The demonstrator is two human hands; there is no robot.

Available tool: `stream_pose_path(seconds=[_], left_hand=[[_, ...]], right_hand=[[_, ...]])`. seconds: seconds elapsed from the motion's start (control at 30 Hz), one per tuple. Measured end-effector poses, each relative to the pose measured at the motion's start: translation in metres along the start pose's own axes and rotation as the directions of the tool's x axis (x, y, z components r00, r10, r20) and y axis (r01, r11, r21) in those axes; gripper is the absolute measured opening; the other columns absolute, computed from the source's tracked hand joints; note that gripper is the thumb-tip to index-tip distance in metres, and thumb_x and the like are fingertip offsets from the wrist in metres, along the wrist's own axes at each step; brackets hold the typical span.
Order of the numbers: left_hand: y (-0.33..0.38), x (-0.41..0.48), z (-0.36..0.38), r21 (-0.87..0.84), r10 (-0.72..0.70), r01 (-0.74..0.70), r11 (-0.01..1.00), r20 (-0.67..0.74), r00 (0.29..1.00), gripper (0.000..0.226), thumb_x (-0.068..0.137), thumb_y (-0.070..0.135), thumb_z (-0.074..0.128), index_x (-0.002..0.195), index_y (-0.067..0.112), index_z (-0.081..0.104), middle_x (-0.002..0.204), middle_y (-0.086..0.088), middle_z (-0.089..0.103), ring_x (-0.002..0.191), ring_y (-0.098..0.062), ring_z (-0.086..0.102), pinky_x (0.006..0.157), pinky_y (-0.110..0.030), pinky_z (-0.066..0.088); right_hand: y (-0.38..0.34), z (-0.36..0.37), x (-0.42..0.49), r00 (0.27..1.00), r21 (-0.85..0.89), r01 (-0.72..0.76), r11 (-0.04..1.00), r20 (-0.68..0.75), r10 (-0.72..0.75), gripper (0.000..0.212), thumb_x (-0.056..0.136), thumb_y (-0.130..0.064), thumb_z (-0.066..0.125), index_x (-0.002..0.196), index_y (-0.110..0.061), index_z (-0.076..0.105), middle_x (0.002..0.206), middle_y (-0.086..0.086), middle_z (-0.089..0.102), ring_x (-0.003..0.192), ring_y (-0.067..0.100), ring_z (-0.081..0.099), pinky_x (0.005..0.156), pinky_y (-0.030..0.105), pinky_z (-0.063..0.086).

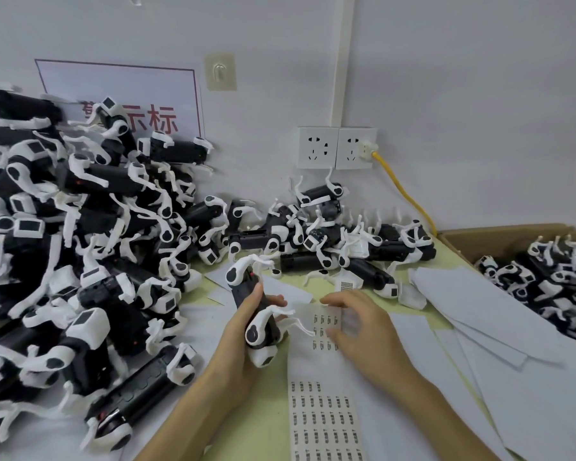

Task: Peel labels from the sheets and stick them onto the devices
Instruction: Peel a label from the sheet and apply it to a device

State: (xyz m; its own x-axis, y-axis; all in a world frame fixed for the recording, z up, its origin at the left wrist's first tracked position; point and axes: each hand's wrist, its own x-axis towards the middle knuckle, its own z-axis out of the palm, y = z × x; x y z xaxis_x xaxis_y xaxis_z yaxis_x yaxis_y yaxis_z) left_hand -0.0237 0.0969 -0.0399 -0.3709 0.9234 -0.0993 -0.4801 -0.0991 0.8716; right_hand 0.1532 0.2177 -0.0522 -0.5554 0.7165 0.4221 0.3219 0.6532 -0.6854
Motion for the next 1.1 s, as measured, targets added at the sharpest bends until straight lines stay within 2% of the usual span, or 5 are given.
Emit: stream_pose_path(seconds=[0.3, 0.43, 0.87, 0.97, 1.1], left_hand=[[-0.001, -0.009, 0.005, 0.192, -0.087, 0.049, 0.980, 0.193, 0.977, 0.047, 0.090, 0.053, 0.066, 0.120, 0.018, 0.076, 0.092, -0.013, 0.064, 0.059, -0.010, 0.057, 0.044, -0.014, 0.040], [-0.003, -0.008, 0.003, 0.174, -0.069, 0.038, 0.984, 0.175, 0.982, 0.044, 0.094, 0.048, 0.061, 0.122, 0.017, 0.076, 0.091, 0.004, 0.073, 0.069, -0.004, 0.067, 0.048, -0.010, 0.045], [0.001, -0.009, 0.004, 0.108, -0.138, 0.121, 0.987, 0.167, 0.976, 0.041, 0.096, 0.046, 0.061, 0.118, 0.016, 0.078, 0.105, -0.007, 0.077, 0.072, -0.010, 0.071, 0.047, -0.015, 0.049], [0.001, -0.010, 0.006, 0.148, -0.142, 0.118, 0.982, 0.167, 0.976, 0.042, 0.096, 0.044, 0.060, 0.125, 0.018, 0.075, 0.110, -0.013, 0.077, 0.083, -0.013, 0.073, 0.051, -0.015, 0.050], [-0.003, -0.009, 0.007, 0.170, -0.093, 0.066, 0.983, 0.155, 0.984, 0.048, 0.085, 0.037, 0.068, 0.128, 0.015, 0.072, 0.128, -0.024, 0.069, 0.114, -0.031, 0.070, 0.088, -0.035, 0.060]], right_hand=[[-0.006, 0.002, -0.001, 0.995, 0.021, 0.086, 0.996, -0.050, -0.085, 0.033, 0.081, -0.006, 0.082, 0.105, -0.027, 0.075, 0.107, -0.020, 0.063, 0.106, 0.004, 0.061, 0.099, 0.040, 0.048], [-0.006, 0.006, -0.002, 0.994, 0.008, 0.100, 0.995, -0.040, -0.100, 0.023, 0.083, -0.020, 0.084, 0.103, -0.029, 0.076, 0.107, -0.019, 0.060, 0.106, 0.007, 0.060, 0.099, 0.047, 0.047], [-0.006, 0.017, -0.005, 0.986, -0.033, 0.147, 0.989, -0.077, -0.149, 0.018, 0.077, -0.013, 0.088, 0.091, -0.020, 0.079, 0.094, -0.016, 0.060, 0.100, 0.004, 0.055, 0.086, 0.019, 0.044], [-0.006, 0.017, -0.004, 0.989, -0.031, 0.135, 0.990, -0.063, -0.137, 0.015, 0.076, -0.010, 0.089, 0.080, -0.016, 0.076, 0.088, -0.013, 0.064, 0.091, 0.007, 0.060, 0.081, 0.026, 0.049], [-0.003, 0.015, -0.003, 0.991, -0.042, 0.109, 0.993, -0.072, -0.112, 0.016, 0.074, -0.009, 0.089, 0.072, -0.013, 0.073, 0.082, -0.012, 0.069, 0.078, 0.009, 0.066, 0.073, 0.039, 0.054]])
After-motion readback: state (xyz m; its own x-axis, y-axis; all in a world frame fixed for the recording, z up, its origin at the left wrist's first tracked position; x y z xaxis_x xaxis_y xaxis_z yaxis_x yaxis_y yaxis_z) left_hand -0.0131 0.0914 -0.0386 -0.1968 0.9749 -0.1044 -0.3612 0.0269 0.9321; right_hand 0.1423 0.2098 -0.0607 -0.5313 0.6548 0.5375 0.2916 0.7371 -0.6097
